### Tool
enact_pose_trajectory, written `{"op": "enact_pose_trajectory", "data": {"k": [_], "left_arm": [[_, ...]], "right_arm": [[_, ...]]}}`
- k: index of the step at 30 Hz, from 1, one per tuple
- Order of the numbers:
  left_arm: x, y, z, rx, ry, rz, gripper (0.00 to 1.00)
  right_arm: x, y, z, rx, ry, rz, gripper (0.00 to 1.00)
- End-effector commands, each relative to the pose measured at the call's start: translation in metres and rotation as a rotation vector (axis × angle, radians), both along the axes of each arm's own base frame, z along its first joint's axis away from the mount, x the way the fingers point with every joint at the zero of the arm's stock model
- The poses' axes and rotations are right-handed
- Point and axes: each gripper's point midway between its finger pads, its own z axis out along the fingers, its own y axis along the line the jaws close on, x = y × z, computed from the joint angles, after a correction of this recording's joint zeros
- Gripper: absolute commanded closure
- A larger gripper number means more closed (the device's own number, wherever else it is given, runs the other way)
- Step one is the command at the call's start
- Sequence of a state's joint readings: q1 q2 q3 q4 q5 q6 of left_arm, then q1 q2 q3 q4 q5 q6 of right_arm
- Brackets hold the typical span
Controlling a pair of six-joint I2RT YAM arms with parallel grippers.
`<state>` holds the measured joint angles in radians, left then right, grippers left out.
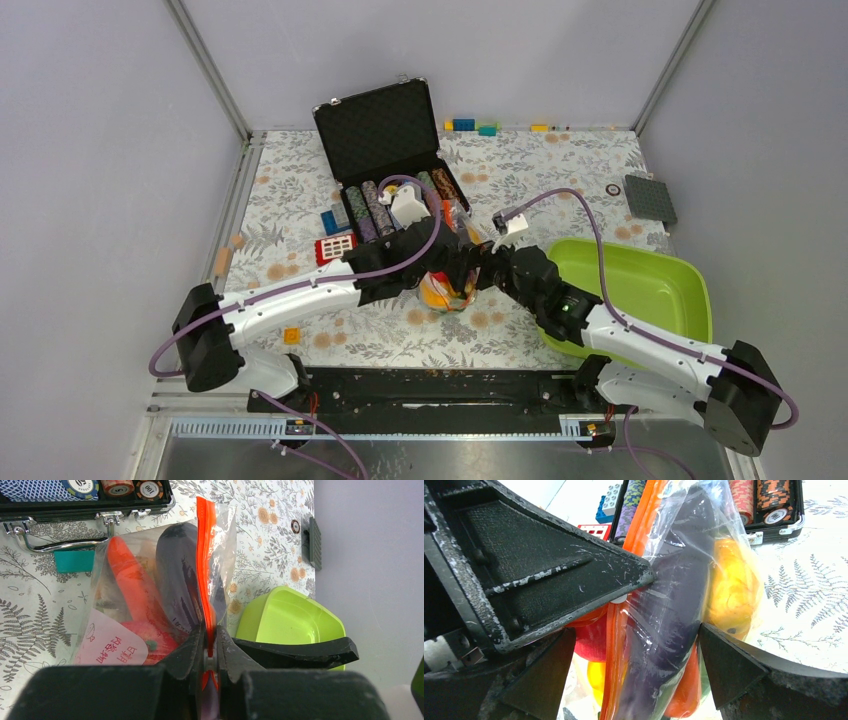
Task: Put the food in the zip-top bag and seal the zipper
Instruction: Adjust the zipper food storage bag at the center of the board.
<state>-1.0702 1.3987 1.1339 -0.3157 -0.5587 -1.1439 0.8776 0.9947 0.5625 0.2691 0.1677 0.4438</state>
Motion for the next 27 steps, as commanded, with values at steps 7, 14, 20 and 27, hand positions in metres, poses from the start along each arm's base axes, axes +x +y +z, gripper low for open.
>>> {"op": "enact_pose_trajectory", "data": {"k": [7, 14, 20, 27], "left_arm": [[-0.015, -0.028, 0.039, -0.157, -0.032, -0.074, 1.0], [-0.015, -0.021, 0.045, -0.166, -0.051, -0.053, 1.0], [-0.016, -0.017, 0.049, -0.172, -0.06, -0.049, 1.0], [-0.013, -0.01, 0.049, -0.16, -0.079, -0.025, 1.0]], "right_arm": [[0.017, -0.041, -0.069, -0.236, 0.136, -0.232, 0.1], [0.008, -0.084, -0.114, -0.482, 0.224, -0.338, 0.15], [0.009, -0.077, -0.113, -0.486, 0.233, -0.311, 0.18], [0.007, -0.059, -0.067, -0.396, 0.153, -0.203, 0.14]]}}
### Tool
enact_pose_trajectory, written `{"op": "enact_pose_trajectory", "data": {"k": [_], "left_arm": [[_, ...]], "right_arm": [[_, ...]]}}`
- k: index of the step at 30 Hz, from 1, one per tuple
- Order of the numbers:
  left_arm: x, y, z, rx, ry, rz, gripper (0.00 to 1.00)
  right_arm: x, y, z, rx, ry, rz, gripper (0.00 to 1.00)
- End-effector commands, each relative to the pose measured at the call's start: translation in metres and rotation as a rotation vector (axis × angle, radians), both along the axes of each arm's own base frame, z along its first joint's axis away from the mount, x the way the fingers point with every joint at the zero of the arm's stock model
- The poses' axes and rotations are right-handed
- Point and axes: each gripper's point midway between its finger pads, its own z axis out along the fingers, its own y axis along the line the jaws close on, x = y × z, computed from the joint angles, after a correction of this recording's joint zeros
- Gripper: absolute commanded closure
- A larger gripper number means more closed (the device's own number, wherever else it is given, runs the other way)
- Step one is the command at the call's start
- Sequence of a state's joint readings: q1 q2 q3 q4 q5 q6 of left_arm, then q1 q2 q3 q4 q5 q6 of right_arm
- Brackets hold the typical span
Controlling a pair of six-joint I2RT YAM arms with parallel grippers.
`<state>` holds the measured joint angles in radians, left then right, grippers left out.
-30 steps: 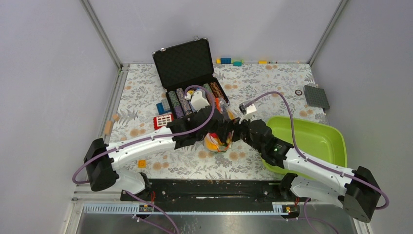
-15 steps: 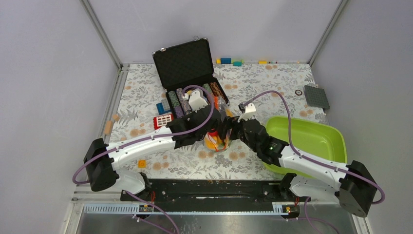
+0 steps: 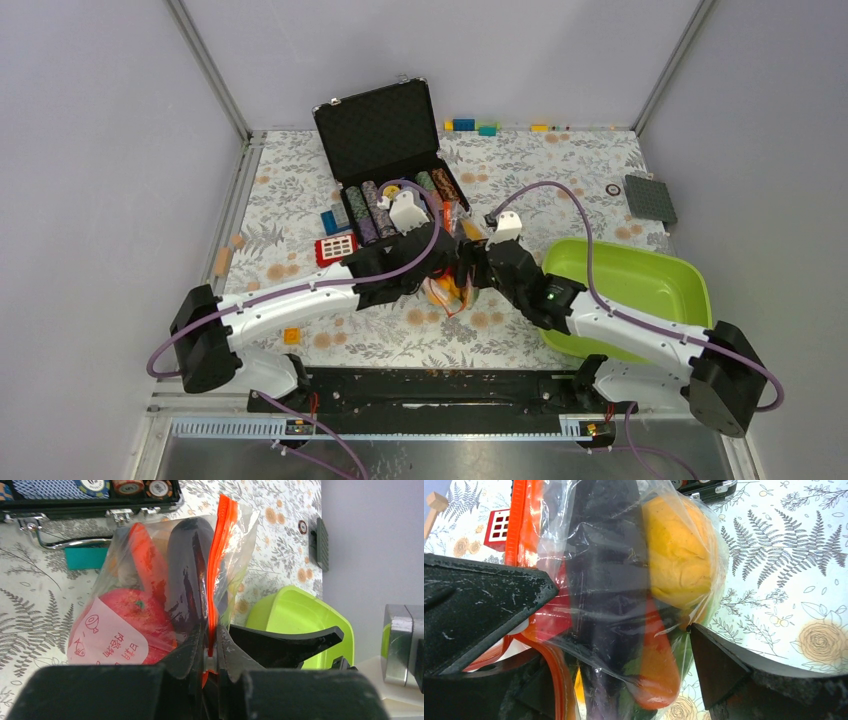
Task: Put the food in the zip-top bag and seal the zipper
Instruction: Adjust the zipper food storage bag at the center of the board.
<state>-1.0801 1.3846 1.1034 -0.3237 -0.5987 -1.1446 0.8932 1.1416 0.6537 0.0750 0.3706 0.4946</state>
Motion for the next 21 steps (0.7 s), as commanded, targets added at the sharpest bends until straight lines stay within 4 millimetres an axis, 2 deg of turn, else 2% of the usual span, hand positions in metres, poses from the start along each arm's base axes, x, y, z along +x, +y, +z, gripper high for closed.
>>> {"op": "enact_pose_trajectory", "data": {"k": [1, 3, 6, 11, 14, 16, 21], "left_arm": [[-0.011, -0.019, 0.057, -0.188, -0.074, -0.049, 1.0], [-0.008, -0.018, 0.056, -0.183, -0.08, -0.037, 1.0], [-0.005, -0.02, 0.058, -0.193, -0.085, -0.025, 1.0], [-0.003, -0.03, 0.06, -0.188, -0.08, -0.039, 1.0], [-0.002, -0.032, 0.058, -0.184, -0.076, -0.037, 1.0], [-0.002, -0.03, 0.058, -0.181, -0.077, -0.033, 1.0], [0.0, -0.032, 0.056, -0.167, -0.079, -0.034, 1.0]], "right_arm": [[-0.012, -0.035, -0.008, -0.157, 0.016, 0.015, 0.14], [-0.014, -0.032, 0.017, -0.11, -0.046, 0.051, 0.13], [-0.017, -0.033, 0.043, -0.079, -0.116, 0.082, 0.13], [-0.021, -0.029, 0.053, -0.104, -0.158, 0.159, 0.14], [-0.021, -0.027, 0.053, -0.101, -0.15, 0.158, 0.2], [-0.019, -0.03, 0.053, -0.117, -0.154, 0.14, 0.28], [-0.017, -0.033, 0.046, -0.161, -0.143, 0.136, 0.65]]}}
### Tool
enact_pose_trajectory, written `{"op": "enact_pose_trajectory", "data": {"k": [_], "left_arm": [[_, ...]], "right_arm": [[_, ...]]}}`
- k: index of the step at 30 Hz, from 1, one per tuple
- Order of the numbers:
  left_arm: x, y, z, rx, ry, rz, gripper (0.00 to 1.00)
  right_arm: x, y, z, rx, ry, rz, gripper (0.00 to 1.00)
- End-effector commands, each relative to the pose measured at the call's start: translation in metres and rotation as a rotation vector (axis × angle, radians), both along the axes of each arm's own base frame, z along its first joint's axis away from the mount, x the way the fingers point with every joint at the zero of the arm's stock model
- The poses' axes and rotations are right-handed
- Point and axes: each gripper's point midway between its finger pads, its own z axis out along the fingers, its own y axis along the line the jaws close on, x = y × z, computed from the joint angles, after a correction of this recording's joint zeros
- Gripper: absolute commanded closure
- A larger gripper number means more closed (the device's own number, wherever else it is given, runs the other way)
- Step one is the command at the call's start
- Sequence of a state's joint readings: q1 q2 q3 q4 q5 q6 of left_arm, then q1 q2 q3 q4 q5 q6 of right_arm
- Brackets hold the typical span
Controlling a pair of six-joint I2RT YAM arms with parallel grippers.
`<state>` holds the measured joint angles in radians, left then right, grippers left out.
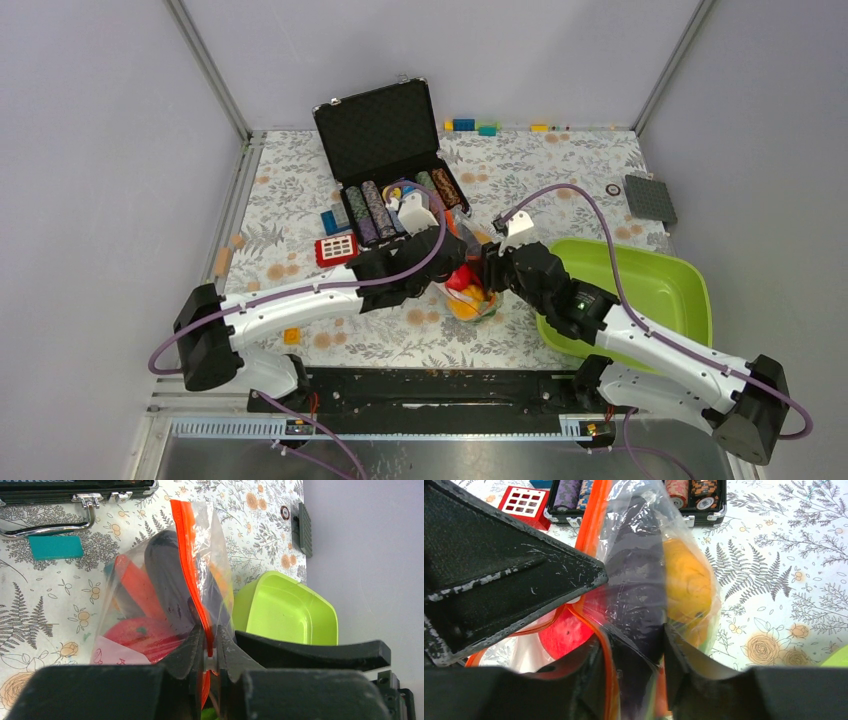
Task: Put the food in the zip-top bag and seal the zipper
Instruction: Adjust the zipper food storage bag at the center of the board.
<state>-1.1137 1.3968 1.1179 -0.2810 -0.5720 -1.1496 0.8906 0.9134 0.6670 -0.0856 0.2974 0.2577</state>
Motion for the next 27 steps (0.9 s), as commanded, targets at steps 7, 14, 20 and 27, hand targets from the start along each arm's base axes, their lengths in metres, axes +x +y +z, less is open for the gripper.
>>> {"op": "enact_pose_trajectory", "data": {"k": [7, 14, 20, 27], "left_arm": [[0.01, -0.019, 0.043, -0.113, -0.065, -0.005, 1.0], [0.01, -0.02, 0.041, -0.101, -0.06, -0.006, 1.0], [0.009, -0.019, 0.037, -0.091, -0.058, -0.012, 1.0], [0.002, -0.016, 0.06, -0.039, -0.188, -0.163, 1.0]], "right_arm": [[0.005, -0.01, -0.04, -0.111, 0.087, -0.073, 0.98], [-0.003, -0.015, -0.11, -0.199, 0.25, -0.131, 1.0], [-0.008, -0.027, -0.133, -0.301, 0.328, -0.185, 1.0], [-0.023, 0.025, -0.027, 0.018, 0.096, 0.174, 0.38]]}}
